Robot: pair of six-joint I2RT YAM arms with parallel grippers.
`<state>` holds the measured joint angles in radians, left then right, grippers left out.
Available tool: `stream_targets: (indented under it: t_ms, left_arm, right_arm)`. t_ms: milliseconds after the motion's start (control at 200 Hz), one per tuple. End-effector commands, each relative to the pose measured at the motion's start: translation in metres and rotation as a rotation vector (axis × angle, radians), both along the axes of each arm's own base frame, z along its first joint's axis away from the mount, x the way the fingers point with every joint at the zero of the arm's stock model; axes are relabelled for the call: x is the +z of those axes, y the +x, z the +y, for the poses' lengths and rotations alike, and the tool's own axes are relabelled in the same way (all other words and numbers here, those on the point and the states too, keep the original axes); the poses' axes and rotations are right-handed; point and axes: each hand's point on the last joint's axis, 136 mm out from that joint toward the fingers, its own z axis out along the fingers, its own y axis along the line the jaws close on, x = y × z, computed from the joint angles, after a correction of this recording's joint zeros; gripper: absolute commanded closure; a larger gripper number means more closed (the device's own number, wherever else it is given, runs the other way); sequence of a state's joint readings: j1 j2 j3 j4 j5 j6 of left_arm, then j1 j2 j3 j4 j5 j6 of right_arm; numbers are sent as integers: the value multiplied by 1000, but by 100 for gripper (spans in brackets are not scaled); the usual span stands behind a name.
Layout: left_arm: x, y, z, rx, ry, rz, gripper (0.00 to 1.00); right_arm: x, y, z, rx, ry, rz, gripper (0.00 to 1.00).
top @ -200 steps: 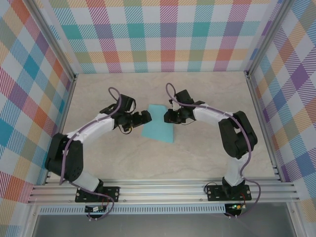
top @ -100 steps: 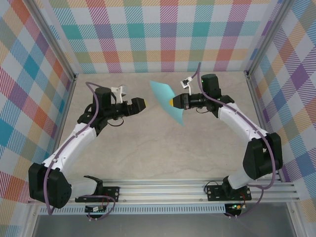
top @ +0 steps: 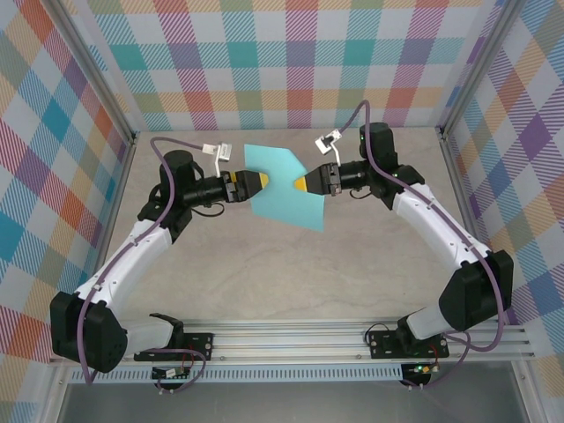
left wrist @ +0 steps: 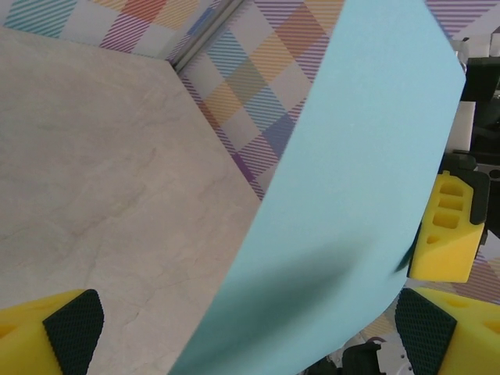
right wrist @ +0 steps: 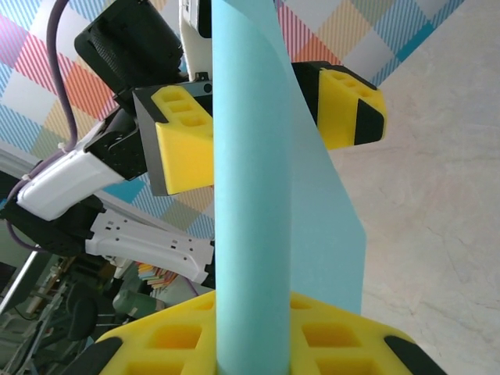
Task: Fold a paper plane with a square sheet of paper (fold left side to right side)
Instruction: Place a square sheet of paper at the center of the table.
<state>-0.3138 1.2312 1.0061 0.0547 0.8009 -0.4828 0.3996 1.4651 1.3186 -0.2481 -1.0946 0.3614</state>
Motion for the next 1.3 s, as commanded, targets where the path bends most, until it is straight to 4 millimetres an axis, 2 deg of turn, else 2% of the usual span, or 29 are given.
stream_targets:
  t_ms: [0,165,360,420,505,585,740,805,860,915,995,1110,1235,1295]
  left_arm:
    - [28,-13,-12,-91,-50,-96,8]
    - [24,-15,-13,-79,-50,-88,43]
    - [10,-13,-14,-55,-35,-53,74]
    - [1,-12,-15,-50,-23,-30,86]
    - [-17,-10,-17,-37,8,16,98]
    - [-40,-5,-19,-8,42,71,100]
    - [-100,4,-20,51,124,209,100]
    - [-126,9,-21,75,162,267,100]
    - [-150,14,-23,85,193,321,99]
    - [-171,20,-25,91,219,370,99]
    - [-203,29,-27,95,280,453,99]
    - [-240,39,-28,97,369,543,98]
    - [-259,43,-23,120,424,582,94]
    - [-265,43,-20,132,446,593,92]
  right_arm:
    - [25,-10,-2,38,51,-43,82]
    - [21,-1,-3,-11,34,-43,81]
    - [6,13,-7,-81,-17,-25,79]
    - [-4,20,-10,-119,-58,-16,77]
    - [-22,35,-20,-208,-136,5,64]
    - [-45,52,-36,-327,-242,27,51]
    - [-86,76,-73,-527,-396,100,28]
    - [-105,82,-88,-601,-472,127,22]
    - [-120,84,-94,-626,-522,143,21]
    - [-132,83,-94,-618,-535,166,24]
    - [-150,79,-84,-565,-506,237,31]
    - [-179,77,-69,-522,-457,366,46]
    - [-207,79,-58,-520,-443,442,60]
    - [-221,81,-54,-519,-458,474,63]
